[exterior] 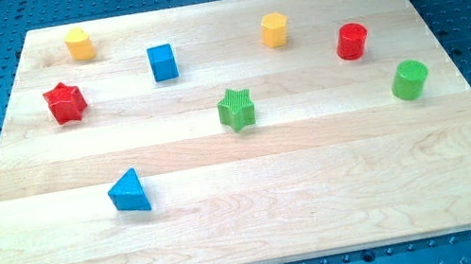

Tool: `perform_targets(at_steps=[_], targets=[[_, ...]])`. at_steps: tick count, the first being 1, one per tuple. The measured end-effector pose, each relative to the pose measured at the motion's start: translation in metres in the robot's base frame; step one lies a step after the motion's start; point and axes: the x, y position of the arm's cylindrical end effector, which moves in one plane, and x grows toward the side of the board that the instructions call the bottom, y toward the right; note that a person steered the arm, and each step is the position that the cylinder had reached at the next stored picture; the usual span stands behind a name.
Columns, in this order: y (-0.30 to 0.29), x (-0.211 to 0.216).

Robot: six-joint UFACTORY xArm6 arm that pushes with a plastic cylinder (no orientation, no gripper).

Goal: Move the green circle into the green star

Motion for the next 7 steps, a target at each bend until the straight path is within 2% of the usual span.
perform_targets(at_steps=[1,7], targets=[[-0.041,0.047],[-0.046,0.036]])
